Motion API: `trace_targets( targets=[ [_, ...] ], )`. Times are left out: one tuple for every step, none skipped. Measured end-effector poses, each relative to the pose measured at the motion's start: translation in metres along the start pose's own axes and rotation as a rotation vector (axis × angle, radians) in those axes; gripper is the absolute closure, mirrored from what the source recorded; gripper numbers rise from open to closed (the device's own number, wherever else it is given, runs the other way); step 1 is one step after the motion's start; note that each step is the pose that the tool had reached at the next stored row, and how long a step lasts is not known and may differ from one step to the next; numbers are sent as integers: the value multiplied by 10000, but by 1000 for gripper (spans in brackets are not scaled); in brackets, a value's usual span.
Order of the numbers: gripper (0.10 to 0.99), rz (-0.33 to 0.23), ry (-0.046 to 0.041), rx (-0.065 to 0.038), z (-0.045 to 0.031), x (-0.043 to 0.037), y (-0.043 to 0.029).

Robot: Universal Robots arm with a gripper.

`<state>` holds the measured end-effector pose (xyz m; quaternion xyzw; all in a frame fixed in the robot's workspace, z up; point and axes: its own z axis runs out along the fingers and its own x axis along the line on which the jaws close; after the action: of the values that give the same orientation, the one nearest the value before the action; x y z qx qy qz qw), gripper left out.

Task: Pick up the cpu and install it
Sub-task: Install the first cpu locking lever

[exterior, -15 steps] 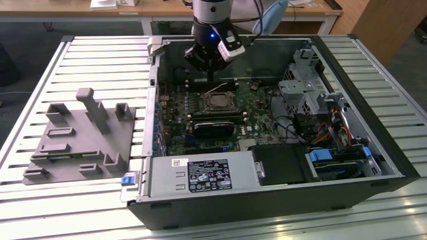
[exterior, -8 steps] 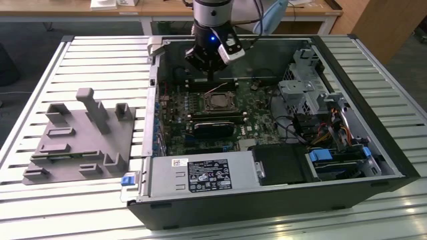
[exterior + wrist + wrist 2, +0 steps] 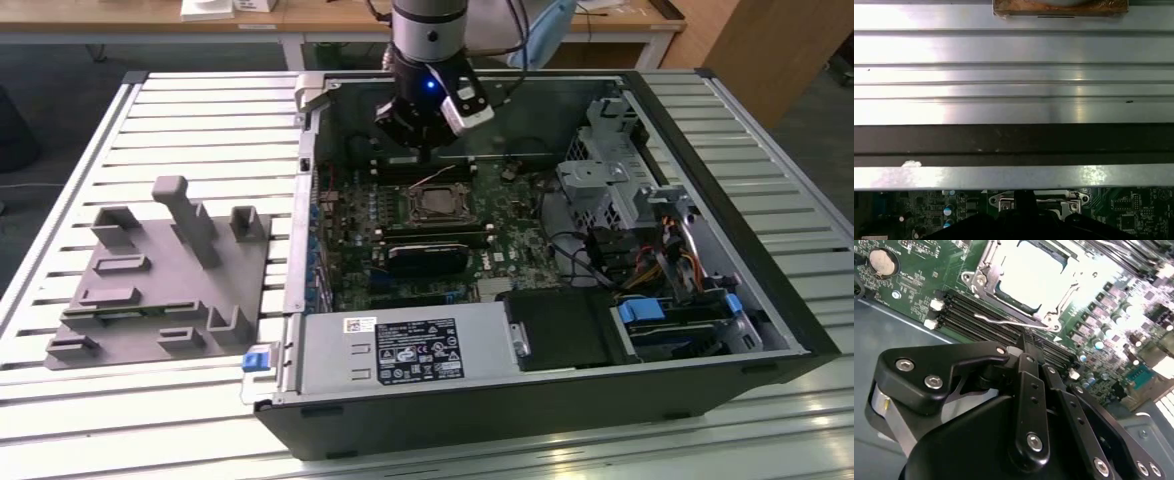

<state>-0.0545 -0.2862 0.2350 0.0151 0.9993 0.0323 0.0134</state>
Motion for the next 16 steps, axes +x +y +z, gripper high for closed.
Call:
trace_targets(
  targets=[
    [980, -28, 1, 3, 12, -12, 0],
    [980, -60, 3, 6, 25, -21, 0],
    [980, -120, 6, 5, 36, -27, 0],
    [980, -216, 13, 4, 42, -29, 0],
    [980, -333, 20, 0, 48, -31, -1],
    [980, -393, 24, -1, 56, -34, -1],
    [980, -401, 25, -1, 65, -38, 0],
    [980, -402, 26, 0, 73, -45, 2],
    [980, -401, 26, 1, 80, -57, 3],
    [980, -401, 26, 3, 87, -69, 4],
    [980, -402, 25, 1, 95, -81, 5],
    [980, -402, 25, 0, 101, -87, 5],
    [980, -402, 24, 0, 107, -92, 5],
    [980, -402, 25, 1, 113, -97, 5],
    [980, -401, 26, 2, 118, -107, 6],
    [980, -402, 27, 3, 123, -116, 7]
  ],
)
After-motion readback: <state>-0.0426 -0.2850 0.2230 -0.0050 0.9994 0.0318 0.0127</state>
